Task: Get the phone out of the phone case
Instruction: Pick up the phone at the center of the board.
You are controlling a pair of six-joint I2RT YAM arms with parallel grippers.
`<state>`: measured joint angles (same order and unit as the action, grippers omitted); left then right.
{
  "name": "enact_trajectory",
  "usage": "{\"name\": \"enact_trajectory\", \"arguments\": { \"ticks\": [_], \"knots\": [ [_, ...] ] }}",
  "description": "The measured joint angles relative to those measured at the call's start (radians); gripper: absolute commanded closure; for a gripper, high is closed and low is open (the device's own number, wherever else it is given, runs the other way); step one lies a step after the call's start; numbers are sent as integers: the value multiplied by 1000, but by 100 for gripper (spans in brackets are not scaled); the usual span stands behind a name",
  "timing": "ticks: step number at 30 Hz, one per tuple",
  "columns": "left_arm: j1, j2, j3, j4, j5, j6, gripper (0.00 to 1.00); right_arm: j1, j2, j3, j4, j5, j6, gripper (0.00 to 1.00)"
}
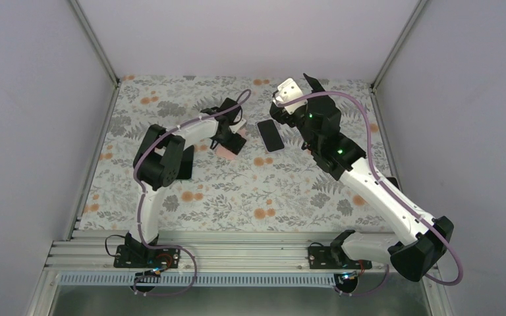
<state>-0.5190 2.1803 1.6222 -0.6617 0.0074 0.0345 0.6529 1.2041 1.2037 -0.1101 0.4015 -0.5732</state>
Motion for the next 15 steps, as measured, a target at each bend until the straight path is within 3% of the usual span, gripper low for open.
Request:
{"name": "enact_trajectory", "arguments": {
  "ticks": [6,15],
  "knots": [
    [-14,-11,-16,-2,31,99,10,0,0,0,-3,-3,2,1],
    [-9,2,18,-52,14,80,8,0,0,0,-7,-9,2,1]
  ]
}}
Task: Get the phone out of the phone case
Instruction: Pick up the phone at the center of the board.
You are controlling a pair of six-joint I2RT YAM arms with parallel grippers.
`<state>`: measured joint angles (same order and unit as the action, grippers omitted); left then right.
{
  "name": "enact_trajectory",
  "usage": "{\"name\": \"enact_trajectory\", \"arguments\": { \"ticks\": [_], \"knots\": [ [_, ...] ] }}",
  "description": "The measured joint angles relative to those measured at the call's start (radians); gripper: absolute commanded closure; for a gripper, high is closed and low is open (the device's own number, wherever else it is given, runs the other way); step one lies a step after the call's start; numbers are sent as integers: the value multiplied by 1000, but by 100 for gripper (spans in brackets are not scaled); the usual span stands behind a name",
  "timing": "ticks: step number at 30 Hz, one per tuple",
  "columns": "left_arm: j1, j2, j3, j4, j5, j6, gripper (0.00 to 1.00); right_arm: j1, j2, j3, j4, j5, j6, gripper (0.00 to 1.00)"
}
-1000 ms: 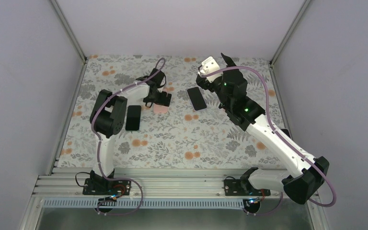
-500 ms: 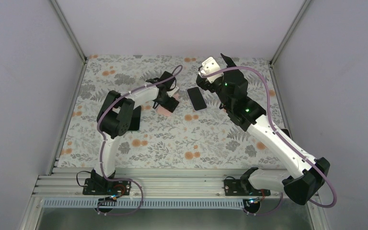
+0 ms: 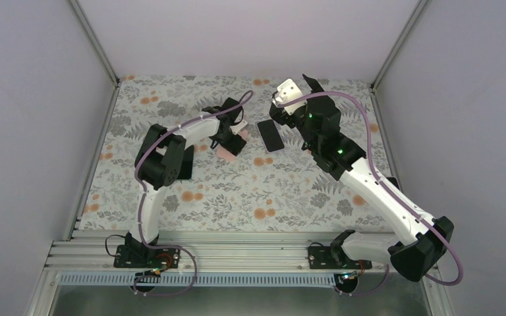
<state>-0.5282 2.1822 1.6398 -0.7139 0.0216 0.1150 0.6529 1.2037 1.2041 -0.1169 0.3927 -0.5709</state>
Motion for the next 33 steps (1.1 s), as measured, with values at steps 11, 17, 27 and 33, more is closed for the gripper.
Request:
{"name": "enact_trajectory", "arguments": {
  "ticks": [11,17,27,33],
  "knots": [
    [11,22,42,-46,-28,-60,14,0,0,12,-22,-19,5,1],
    [10,20,40,-40,-38,-75,36,0,0,26,-28,-26,16,1],
    [37,-148,-95,32,-20,-66,54,-56,0,51,-102,-185,109,1],
    [47,-314,-119,101,43,-43,54,-128,0,67,-129,-343,251,1]
  ]
}}
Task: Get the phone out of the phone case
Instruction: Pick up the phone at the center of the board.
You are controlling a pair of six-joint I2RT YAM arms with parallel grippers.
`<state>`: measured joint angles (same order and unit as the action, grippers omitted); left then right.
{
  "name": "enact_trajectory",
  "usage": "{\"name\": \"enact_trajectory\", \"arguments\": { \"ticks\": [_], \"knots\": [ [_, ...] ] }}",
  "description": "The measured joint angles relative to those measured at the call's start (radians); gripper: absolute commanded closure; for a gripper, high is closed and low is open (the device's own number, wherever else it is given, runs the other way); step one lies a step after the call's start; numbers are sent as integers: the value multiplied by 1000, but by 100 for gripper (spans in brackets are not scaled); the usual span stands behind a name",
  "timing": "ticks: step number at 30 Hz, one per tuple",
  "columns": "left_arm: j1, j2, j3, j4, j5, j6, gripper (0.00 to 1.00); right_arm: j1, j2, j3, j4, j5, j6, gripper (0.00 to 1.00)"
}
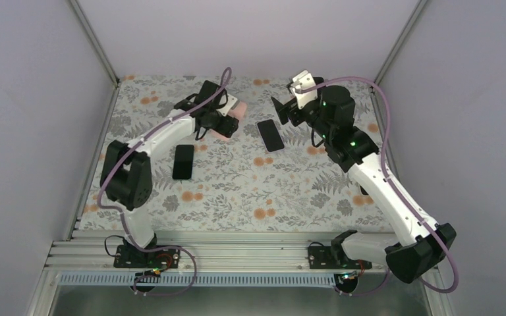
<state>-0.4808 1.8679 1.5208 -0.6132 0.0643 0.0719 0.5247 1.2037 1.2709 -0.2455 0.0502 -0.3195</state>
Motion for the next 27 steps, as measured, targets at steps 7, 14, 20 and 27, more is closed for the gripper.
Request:
{"name": "enact_trajectory", "arguments": {
  "ticks": [7,14,20,27],
  "knots": [
    [-26,-154,-29,44,84,56,55,-70,0,-3,-10,-163,237,0],
    [-86,-251,-37,60,145,115,56,-133,0,-18,-10,-309,457,2],
    [-172,-288,-37,60,146,166,56,-169,3,-39,-9,-410,587,15],
    [-240,-299,-37,61,105,210,57,-226,18,-63,-8,-549,748,27]
  ]
}}
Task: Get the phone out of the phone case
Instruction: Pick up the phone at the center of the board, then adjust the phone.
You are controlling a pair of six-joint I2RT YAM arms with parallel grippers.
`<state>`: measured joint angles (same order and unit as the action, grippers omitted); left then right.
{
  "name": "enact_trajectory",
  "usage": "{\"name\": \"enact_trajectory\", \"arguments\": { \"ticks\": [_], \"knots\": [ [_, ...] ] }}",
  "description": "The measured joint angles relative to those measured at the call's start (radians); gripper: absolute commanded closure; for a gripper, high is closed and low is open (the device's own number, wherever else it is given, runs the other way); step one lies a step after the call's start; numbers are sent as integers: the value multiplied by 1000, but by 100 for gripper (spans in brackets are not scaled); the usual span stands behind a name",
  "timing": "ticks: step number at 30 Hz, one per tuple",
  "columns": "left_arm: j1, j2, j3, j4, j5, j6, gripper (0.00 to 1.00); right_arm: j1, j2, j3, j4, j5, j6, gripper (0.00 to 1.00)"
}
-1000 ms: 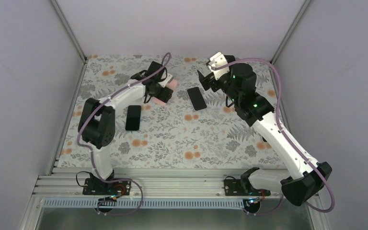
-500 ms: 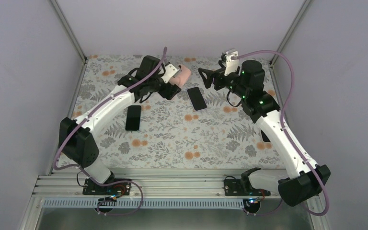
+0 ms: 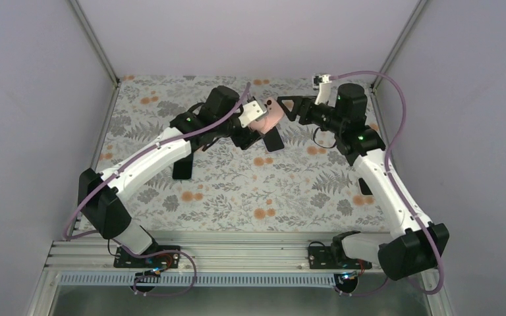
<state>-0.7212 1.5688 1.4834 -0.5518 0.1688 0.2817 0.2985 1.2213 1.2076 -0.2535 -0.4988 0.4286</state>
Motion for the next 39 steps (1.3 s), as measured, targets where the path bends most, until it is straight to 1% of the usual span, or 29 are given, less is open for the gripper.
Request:
{"name": "enact_trajectory", "arguments": {
  "ticks": [4,9,12,13,21,22,23,24,25,26,27,29,31,32,37,39],
  "knots": [
    [-16,-1,0,1,-29,20,57,-31,18,-30,17,-80,82,34],
    [-33,-1,2,1,-61,45,57,-43,46,-68,33,-153,151,39],
    [-42,-1,5,1,-72,55,57,-45,52,-87,47,-187,178,46],
    [-45,-1,8,0,-75,58,57,-45,55,-91,54,-198,187,50],
    [-61,-1,34,1,-90,77,57,-45,69,-107,93,-260,239,90],
    [-61,-1,35,0,-90,78,56,-45,69,-107,97,-263,237,95],
    [-61,0,37,-2,-91,80,55,-45,69,-108,103,-271,244,96],
    [-61,1,38,-4,-90,80,52,-45,69,-108,112,-281,246,96],
    [-60,2,39,-5,-90,80,47,-45,68,-109,117,-283,243,96],
    [-60,3,41,-5,-91,81,36,-45,68,-109,120,-286,244,97],
    [-60,5,44,-5,-93,82,27,-46,68,-109,124,-289,246,96],
    [-61,10,51,-5,-97,86,13,-53,68,-111,133,-298,255,96],
    [-65,20,67,-6,-104,97,3,-68,68,-119,150,-311,273,97],
    [-70,25,75,-6,-119,103,0,-78,68,-122,151,-311,290,97],
    [-113,28,90,19,-221,161,0,-150,69,-150,137,-315,392,96],
    [-148,28,89,29,-284,197,0,-178,69,-164,142,-323,437,97]
  ]
}}
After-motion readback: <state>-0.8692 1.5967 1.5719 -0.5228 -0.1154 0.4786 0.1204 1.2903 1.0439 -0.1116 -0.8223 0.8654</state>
